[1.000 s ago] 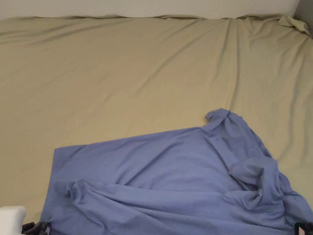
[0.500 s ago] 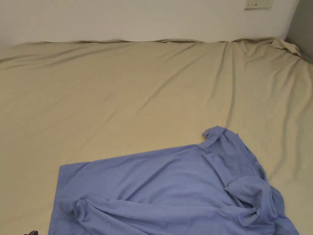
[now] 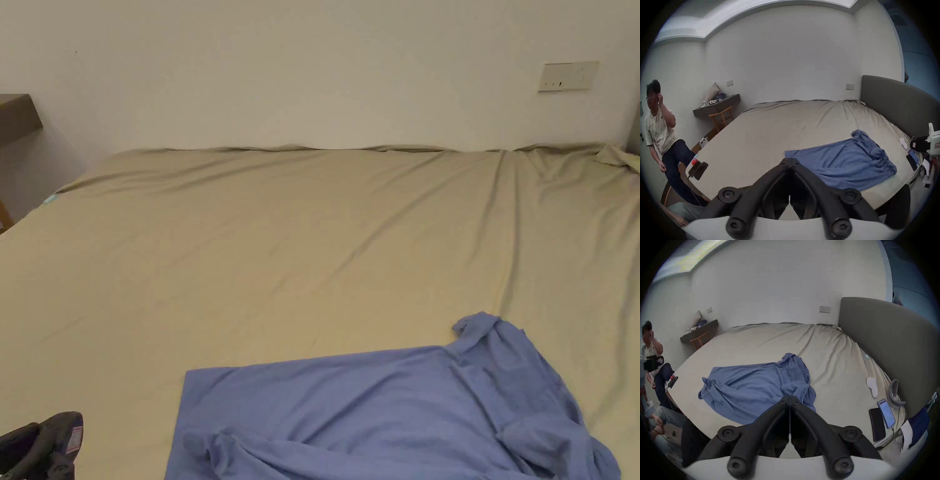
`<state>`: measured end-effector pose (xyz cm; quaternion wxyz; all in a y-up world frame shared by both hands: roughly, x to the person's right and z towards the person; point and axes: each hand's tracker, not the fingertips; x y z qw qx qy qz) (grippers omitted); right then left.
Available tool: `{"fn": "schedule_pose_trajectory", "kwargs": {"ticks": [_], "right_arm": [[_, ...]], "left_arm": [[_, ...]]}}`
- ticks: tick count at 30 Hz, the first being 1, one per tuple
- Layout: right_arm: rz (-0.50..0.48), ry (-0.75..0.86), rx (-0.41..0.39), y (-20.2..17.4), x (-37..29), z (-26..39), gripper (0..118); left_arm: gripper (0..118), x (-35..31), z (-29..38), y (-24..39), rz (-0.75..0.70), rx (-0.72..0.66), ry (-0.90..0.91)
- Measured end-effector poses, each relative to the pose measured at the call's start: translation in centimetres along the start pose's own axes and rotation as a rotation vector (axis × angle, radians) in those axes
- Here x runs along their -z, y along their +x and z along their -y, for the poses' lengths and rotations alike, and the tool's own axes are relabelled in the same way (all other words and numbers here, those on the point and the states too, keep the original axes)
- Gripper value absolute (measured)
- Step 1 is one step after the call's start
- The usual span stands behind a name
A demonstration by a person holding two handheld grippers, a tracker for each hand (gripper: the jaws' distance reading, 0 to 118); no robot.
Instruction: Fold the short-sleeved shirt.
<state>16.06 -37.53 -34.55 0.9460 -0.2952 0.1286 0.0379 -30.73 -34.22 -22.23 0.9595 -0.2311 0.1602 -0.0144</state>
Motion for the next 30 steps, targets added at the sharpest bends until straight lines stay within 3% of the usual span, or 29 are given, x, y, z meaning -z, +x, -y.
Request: {"fn": "schedule_pose_trajectory", "kwargs": {"ticks": [9,10,12,13,20,26,27,28,30], "right_arm": [[0.0,-0.021,-0.003,0.1,2.4,-0.1,3],[0.003,-0.025,-0.004,0.2,2.8,-0.2,3],[0.004,-0.033,-0.004,0.1,3.5,-0.5,3],[0.004,-0.04,-0.004,0.2,4.0,-0.7,3],[0.021,-0.079,-0.01,0.2,7.3,-1.6,3],[0.037,-0.104,-0.024,0.1,9.5,-2.2,3],[0.038,-0.109,-0.028,0.1,9.8,-2.2,3],[0.04,-0.113,-0.032,0.0,10.0,-2.3,3],[0.04,-0.118,-0.037,-0.1,10.3,-2.3,3]], "left_arm": [[0,10.5,-3.2,-0.5,0.084,-0.059,-0.043],[18,12.7,-3.5,-0.6,0.08,-0.079,-0.067],[76,17.5,-3.7,-1.0,0.094,-0.112,-0.156],[85,20.0,-3.9,-1.0,0.084,-0.11,-0.209],[85,34.1,-0.2,-1.1,0.058,-0.149,-0.453],[85,40.4,3.4,-0.1,0.074,-0.165,-0.618],[79,40.8,3.9,-0.2,0.092,-0.166,-0.632],[61,40.8,4.4,-0.3,0.1,-0.168,-0.63],[40,39.5,4.0,-0.3,0.093,-0.105,-0.557]]}}
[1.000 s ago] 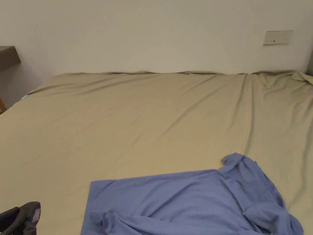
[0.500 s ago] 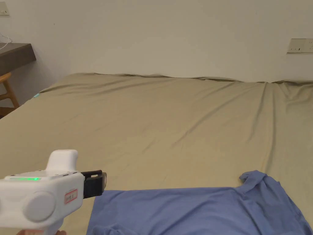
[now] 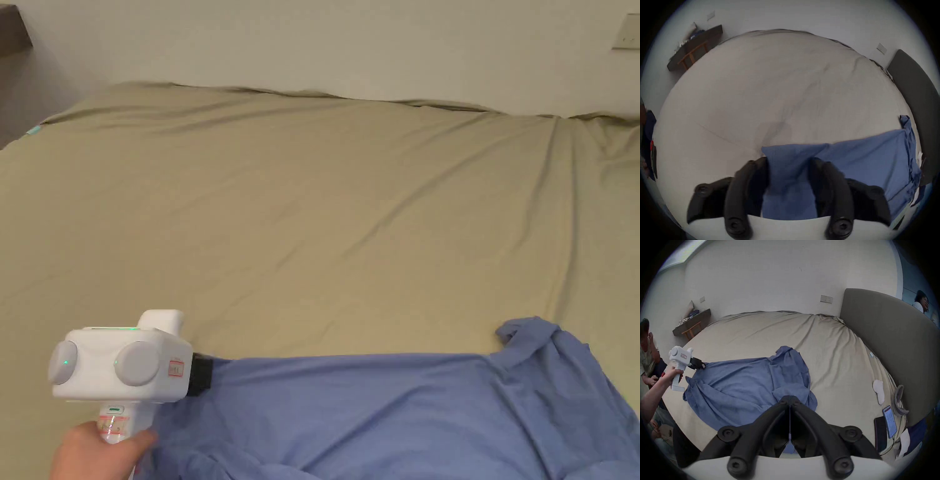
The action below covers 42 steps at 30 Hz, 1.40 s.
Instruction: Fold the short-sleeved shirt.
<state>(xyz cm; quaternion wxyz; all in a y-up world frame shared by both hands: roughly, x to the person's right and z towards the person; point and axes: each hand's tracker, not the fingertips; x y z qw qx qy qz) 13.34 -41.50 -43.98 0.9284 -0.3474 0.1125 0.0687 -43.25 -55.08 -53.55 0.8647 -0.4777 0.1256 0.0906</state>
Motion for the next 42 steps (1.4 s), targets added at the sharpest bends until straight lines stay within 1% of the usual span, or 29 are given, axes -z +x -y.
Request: {"fn": "schedule_pose_trajectory", "kwargs": {"ticks": [1,2,6,9,10,11,12,13,14,15,17,18,20,22,23,24,27,28,29,30,31,32,33,34,38,39,42], "right_arm": [[-0.002,-0.004,-0.002,-0.1,0.2,0.0,3],[-0.006,-0.007,-0.004,-0.1,0.4,0.0,3],[-0.025,-0.02,-0.021,-0.4,1.5,-0.6,3],[-0.052,-0.005,-0.022,0.0,2.2,-2.0,3],[-0.066,0.005,-0.02,0.1,2.5,-3.2,7],[-0.086,0.02,-0.006,0.4,2.8,-4.1,34],[-0.106,0.029,0.025,0.9,3.5,-5.2,81],[-0.133,0.004,0.053,1.5,4.9,-6.6,118],[-0.15,-0.018,0.071,1.8,6.3,-7.7,118],[-0.183,0.07,0.097,2.4,7.4,-8.9,118],[-0.177,-0.06,0.175,3.8,11.7,-11.1,118],[-0.148,-0.118,0.199,3.7,14.7,-12.2,118],[-0.108,-0.187,0.198,4.2,20.1,-13.2,118],[-0.021,-0.327,0.172,5.0,26.8,-12.4,118],[-0.02,-0.368,0.167,5.1,28.9,-12.0,118],[-0.035,-0.4,0.174,5.1,30.7,-11.5,115],[-0.044,-0.477,0.209,4.9,33.0,-10.3,91],[-0.021,-0.476,0.197,4.9,33.1,-10.1,85],[-0.04,-0.454,0.164,4.7,32.5,-10.5,84],[-0.027,-0.449,0.101,4.4,31.4,-11.1,71],[-0.018,-0.419,0.045,4.3,30.7,-11.5,24],[-0.017,-0.381,0.051,4.4,30.0,-11.8,5],[-0.018,-0.386,0.087,4.6,29.4,-11.9,5],[-0.042,-0.389,0.108,5.0,29.2,-12.2,5],[-0.07,-0.309,0.086,4.7,25.7,-12.6,5],[-0.082,-0.279,0.071,4.5,24.4,-12.8,4],[-0.08,-0.189,-0.007,3.4,19.4,-12.8,4]], "left_arm": [[9,-0.2,0.0,-0.2,0.028,-0.009,-0.013],[3,-0.3,-0.1,-0.4,0.061,-0.039,-0.013],[3,-1.4,-0.2,0.1,0.05,-0.023,-0.007],[3,-3.3,-0.4,0.1,0.093,-0.051,0.038],[3,-4.1,-0.4,0.2,0.099,-0.045,0.052],[3,-4.9,-0.4,0.4,0.1,-0.039,0.067],[3,-5.7,-0.5,0.4,0.105,-0.038,0.08],[3,-6.4,-0.5,0.4,0.116,-0.041,0.093],[3,-6.9,-0.6,0.4,0.126,-0.044,0.103],[3,-7.3,-0.7,0.5,0.133,-0.046,0.114],[3,-7.9,-0.8,0.7,0.138,-0.038,0.128],[3,-8.1,-0.9,0.8,0.138,-0.033,0.13],[3,-8.2,-0.9,1.3,0.138,-0.027,0.127],[3,-8.0,-1.0,1.5,0.133,-0.02,0.121],[3,-8.0,-1.0,1.6,0.132,-0.019,0.118],[3,-7.8,-1.0,1.7,0.135,-0.021,0.113],[3,-7.2,-1.2,1.8,0.137,-0.024,0.1],[3,-7.1,-1.3,1.8,0.134,-0.024,0.098],[3,-7.1,-1.3,1.9,0.134,-0.022,0.096],[3,-7.1,-1.3,1.9,0.135,-0.02,0.096],[3,-6.9,-1.4,1.7,0.136,-0.018,0.096],[3,-6.9,-1.4,1.7,0.139,-0.021,0.097],[3,-7.0,-1.5,1.8,0.145,-0.027,0.098],[3,-7.2,-1.5,1.8,0.147,-0.029,0.1],[3,-9.0,-1.4,1.9,0.163,-0.024,0.122],[3,-9.7,-1.3,1.8,0.164,-0.016,0.132],[3,-12.6,-0.6,1.4,0.165,0.004,0.168]]}}
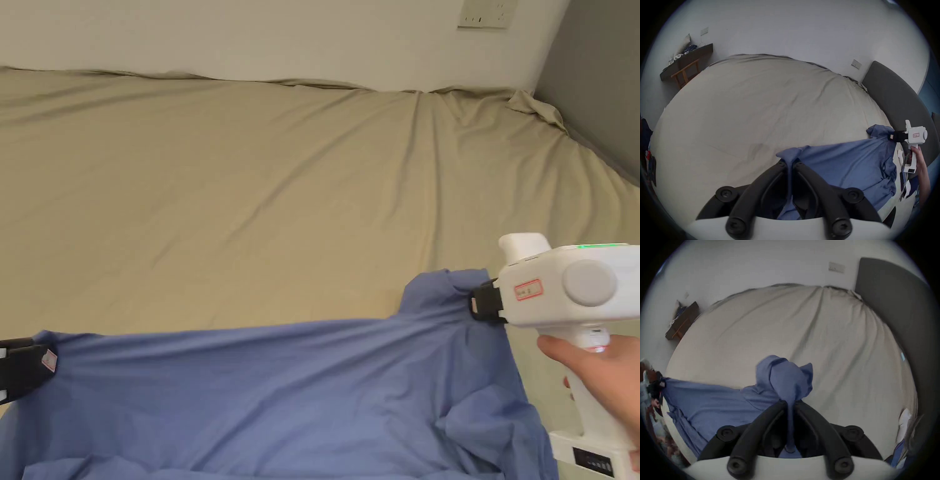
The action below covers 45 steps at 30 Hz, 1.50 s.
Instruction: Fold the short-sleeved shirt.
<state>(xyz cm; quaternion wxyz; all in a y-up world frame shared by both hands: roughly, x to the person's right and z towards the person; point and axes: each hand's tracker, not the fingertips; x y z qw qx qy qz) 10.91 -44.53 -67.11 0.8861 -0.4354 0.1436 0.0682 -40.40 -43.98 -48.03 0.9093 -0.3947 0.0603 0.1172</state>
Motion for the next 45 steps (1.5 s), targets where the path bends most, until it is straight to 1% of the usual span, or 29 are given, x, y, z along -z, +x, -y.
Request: {"fn": "schedule_pose_trajectory", "kwargs": {"ticks": [2,4,7,11,13,14,16,17,19,20,24,28,29,30,31,32,33,34,35,37,39,41,43,44,45], "right_arm": [[-0.003,0.067,-0.032,-0.7,-3.8,1.6,4],[-0.015,0.121,-0.043,-0.9,-7.7,4.0,4],[-0.012,0.167,-0.067,-1.5,-12.4,9.0,4],[-0.039,0.141,-0.014,-1.5,-15.5,15.8,5],[-0.041,0.086,-0.006,-1.0,-14.8,19.1,4],[-0.036,0.044,0.016,-0.9,-14.1,20.5,4],[-0.057,-0.02,0.057,-0.4,-12.3,22.5,5],[-0.054,-0.031,0.076,-0.2,-11.5,23.0,5],[-0.024,-0.047,0.072,0.2,-9.9,23.5,4],[-0.021,-0.076,0.077,0.5,-9.0,23.6,4],[-0.022,-0.091,0.1,0.9,-7.3,23.6,4],[0.004,-0.095,0.054,0.1,-7.0,23.4,5],[0.008,-0.093,0.044,0.0,-7.0,23.3,11],[0.008,-0.098,0.041,0.0,-7.1,23.2,32],[0.008,-0.109,0.038,-0.1,-7.4,23.0,75],[0.014,-0.122,0.036,-0.4,-8.1,23.0,108],[0.02,-0.133,0.029,-0.5,-8.6,23.0,118],[0.018,-0.135,0.024,-0.7,-9.7,23.1,118],[0.021,-0.076,0.022,-0.9,-11.3,23.2,118],[0.041,-0.03,0.054,-1.2,-14.3,23.1,118],[0.064,0.05,0.078,-1.6,-17.3,22.9,118],[0.075,0.122,0.095,-2.3,-20.6,22.8,118],[0.092,0.204,0.081,-3.0,-23.2,22.7,116],[0.087,0.223,0.074,-3.4,-24.1,22.6,109],[0.077,0.223,0.066,-3.7,-24.8,22.6,89]], "left_arm": [[3,-2.4,0.6,-0.3,-0.016,0.012,0.02],[3,-4.7,1.9,-0.7,-0.024,0.011,0.026],[3,-7.2,5.0,-1.4,-0.052,0.013,0.013],[3,-8.2,9.4,-1.5,-0.08,0.019,-0.061],[3,-7.6,11.3,-1.2,-0.105,0.048,-0.123],[3,-7.0,12.1,-1.1,-0.122,0.062,-0.154],[3,-5.7,13.2,-1.0,-0.141,0.076,-0.192],[3,-5.0,13.6,-1.1,-0.143,0.072,-0.214],[3,-3.9,14.0,-1.2,-0.149,0.071,-0.229],[3,-3.4,14.1,-1.1,-0.161,0.074,-0.245],[3,-2.3,14.5,-0.5,-0.189,0.105,-0.276],[4,-0.9,14.7,-0.9,-0.207,0.145,-0.288],[14,-1.0,14.6,-0.8,-0.207,0.144,-0.286],[34,-1.1,14.5,-0.9,-0.208,0.138,-0.278],[70,-1.4,14.3,-0.9,-0.233,0.13,-0.269],[82,-1.8,14.2,-0.9,-0.262,0.133,-0.261],[82,-3.1,14.2,-1.0,-0.259,0.137,-0.24],[82,-4.5,13.9,-1.1,-0.232,0.121,-0.179],[82,-6.3,13.7,-1.1,-0.229,0.093,-0.139],[82,-10.0,13.2,-0.6,-0.243,0.069,-0.043],[82,-13.8,12.8,0.3,-0.268,0.074,0.048],[82,-18.5,13.2,2.0,-0.255,0.092,0.159],[80,-22.0,13.7,3.1,-0.215,0.1,0.255],[69,-23.3,13.9,3.6,-0.208,0.099,0.295],[35,-24.5,14.0,4.2,-0.191,0.091,0.312]]}}
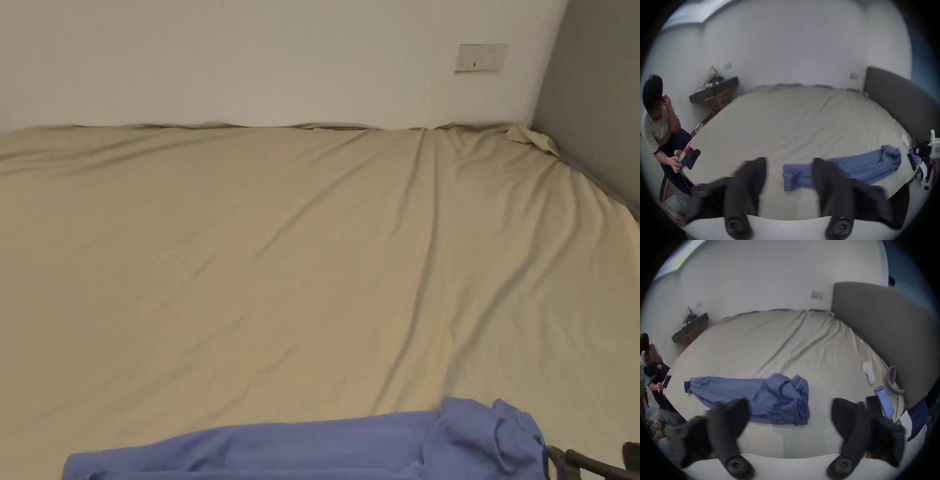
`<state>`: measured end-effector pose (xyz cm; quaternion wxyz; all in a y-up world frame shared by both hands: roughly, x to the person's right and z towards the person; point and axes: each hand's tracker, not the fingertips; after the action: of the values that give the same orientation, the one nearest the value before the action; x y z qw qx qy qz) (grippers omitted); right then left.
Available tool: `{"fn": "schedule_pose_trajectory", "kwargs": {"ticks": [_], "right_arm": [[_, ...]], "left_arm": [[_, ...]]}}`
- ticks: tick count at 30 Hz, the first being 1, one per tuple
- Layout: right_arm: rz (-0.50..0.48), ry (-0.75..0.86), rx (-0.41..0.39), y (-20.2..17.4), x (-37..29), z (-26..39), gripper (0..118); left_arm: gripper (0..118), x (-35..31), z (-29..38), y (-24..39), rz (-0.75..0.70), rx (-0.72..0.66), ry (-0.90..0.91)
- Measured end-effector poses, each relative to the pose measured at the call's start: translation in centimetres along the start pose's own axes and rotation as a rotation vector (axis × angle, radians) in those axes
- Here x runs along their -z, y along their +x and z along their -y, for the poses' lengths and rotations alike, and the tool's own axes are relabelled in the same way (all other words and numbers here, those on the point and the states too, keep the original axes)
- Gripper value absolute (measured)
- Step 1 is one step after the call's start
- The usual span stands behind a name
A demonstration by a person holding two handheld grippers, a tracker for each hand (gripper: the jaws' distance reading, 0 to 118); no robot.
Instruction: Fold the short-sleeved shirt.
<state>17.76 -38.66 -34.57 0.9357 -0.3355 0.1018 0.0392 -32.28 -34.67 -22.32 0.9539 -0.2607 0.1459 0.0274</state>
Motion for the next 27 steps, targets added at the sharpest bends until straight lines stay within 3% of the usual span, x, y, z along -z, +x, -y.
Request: {"fn": "schedule_pose_trajectory", "kwargs": {"ticks": [1,2,3,12,15,16,18,19,23,25,27], "right_arm": [[-0.01,0.037,-0.003,-0.3,-0.5,0.0,22],[0.021,0.085,-0.004,-0.4,-0.7,0.2,2],[0.006,0.129,0.036,-0.3,-0.8,0.4,2],[-0.039,0.112,0.022,-1.0,-0.8,-0.7,2],[-0.057,0.104,0.021,-1.6,-0.3,-1.0,2],[-0.067,0.096,0.022,-1.9,-0.1,-1.2,2],[-0.09,0.078,0.027,-2.4,0.5,-1.1,2],[-0.107,0.068,0.03,-2.6,0.8,-1.1,2],[-0.129,0.03,0.034,-4.2,2.2,-1.0,2],[-0.146,0.005,0.037,-5.2,3.1,-0.9,2],[-0.158,-0.016,0.038,-6.0,3.8,-1.1,2]], "left_arm": [[0,-0.6,0.0,0.4,-0.002,-0.019,0.019],[0,-1.1,0.1,0.5,-0.013,-0.019,0.037],[0,-1.2,-0.2,0.5,0.022,0.0,0.003],[0,-0.5,-0.9,0.0,0.034,0.027,-0.001],[0,2.1,-0.2,-1.8,0.161,-0.058,-0.063],[12,3.4,-0.2,-2.8,0.222,-0.103,-0.08],[82,6.6,1.0,-6.1,0.382,-0.262,-0.163],[91,8.9,2.0,-8.1,0.448,-0.362,-0.239],[91,15.9,5.6,-15.3,0.485,-0.574,-0.363],[91,17.8,6.6,-15.5,0.452,-0.59,-0.4],[91,20.2,7.7,-15.5,0.509,-0.588,-0.442]]}}
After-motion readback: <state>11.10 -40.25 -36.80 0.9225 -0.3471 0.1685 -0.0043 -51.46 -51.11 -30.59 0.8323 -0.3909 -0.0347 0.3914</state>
